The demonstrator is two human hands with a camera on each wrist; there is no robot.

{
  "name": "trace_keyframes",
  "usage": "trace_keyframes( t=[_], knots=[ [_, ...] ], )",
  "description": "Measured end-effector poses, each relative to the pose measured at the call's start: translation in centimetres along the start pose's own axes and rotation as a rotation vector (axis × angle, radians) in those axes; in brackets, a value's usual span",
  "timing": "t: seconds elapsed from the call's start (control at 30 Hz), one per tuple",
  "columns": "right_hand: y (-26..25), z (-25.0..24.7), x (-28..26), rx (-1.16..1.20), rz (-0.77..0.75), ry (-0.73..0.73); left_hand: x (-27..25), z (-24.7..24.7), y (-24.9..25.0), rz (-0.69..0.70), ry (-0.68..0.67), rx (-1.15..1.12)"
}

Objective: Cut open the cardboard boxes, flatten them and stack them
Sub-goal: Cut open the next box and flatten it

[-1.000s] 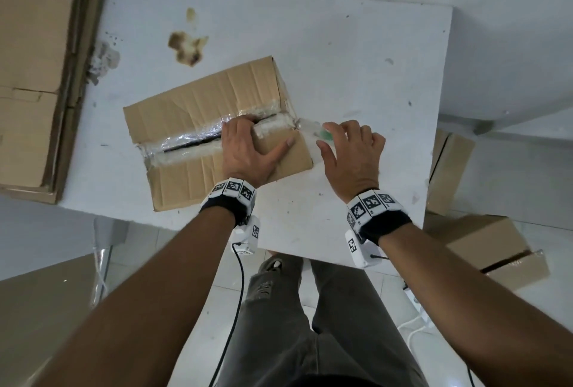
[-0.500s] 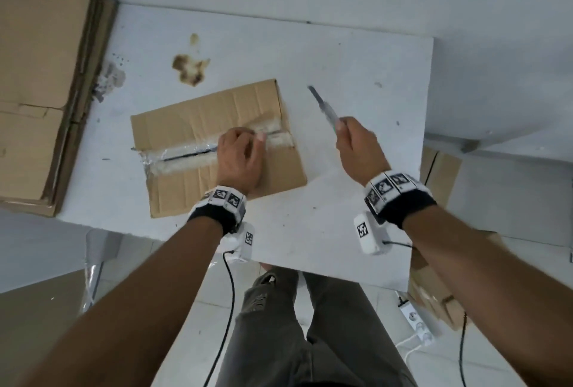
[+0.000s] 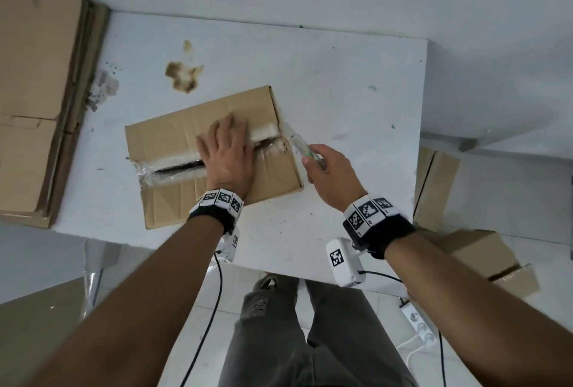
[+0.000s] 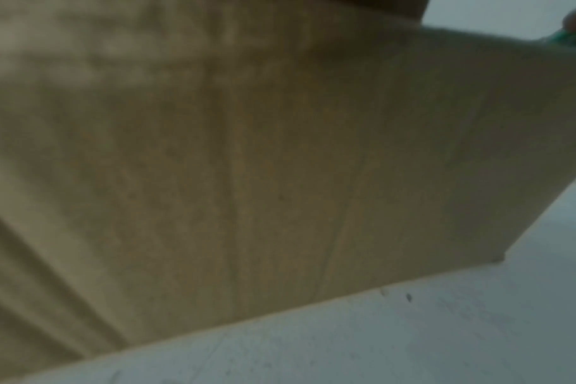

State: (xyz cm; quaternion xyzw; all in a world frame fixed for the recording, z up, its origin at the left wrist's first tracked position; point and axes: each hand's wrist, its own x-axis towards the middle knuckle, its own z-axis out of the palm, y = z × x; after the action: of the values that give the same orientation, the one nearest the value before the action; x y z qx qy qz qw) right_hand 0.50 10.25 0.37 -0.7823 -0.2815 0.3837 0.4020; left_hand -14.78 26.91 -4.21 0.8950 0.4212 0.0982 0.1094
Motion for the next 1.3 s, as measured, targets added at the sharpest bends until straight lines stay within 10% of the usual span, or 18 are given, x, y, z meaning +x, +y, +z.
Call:
trace_keyframes(
  t=[0.27, 0.43, 0.73, 0.93, 1.1, 1.2, 1.3],
  knots=[
    [-2.2, -0.8, 2.3, -0.099, -0.091, -0.043, -0.2, 0.2, -0.6, 0.022, 0.090, -0.053],
    [-2.2, -2.9, 1.4, -0.351, -0.039, -0.435, 0.5, 0.1, -0.2, -0.015, 0.080, -0.116],
    [-3.8, -7.0, -0.4, -0.307, -0.119, -0.226, -0.2, -3.7, -2.6, 0.036, -0.129, -0.236],
    [-11.1, -1.4, 6.6, -0.544, -0.363, -0.295, -5.8, -9.4, -5.3, -0.553, 0.098, -0.175],
    [-15.9, 5.7, 13.1, -0.958, -0.461, -0.333, -12.5, -8.7, -6.2, -1.222, -0.104, -0.556],
    [-14.7, 6.2, 13.5, -0.987, -0.393, -0.408, -11.5, -7.2, -5.2, -1.360, -0.074, -0.996],
    [-11.6, 4.2, 10.0, -0.904, -0.322, -0.372, -7.3, -7.6, -4.6, -1.240, -0.056, -0.799]
  ],
)
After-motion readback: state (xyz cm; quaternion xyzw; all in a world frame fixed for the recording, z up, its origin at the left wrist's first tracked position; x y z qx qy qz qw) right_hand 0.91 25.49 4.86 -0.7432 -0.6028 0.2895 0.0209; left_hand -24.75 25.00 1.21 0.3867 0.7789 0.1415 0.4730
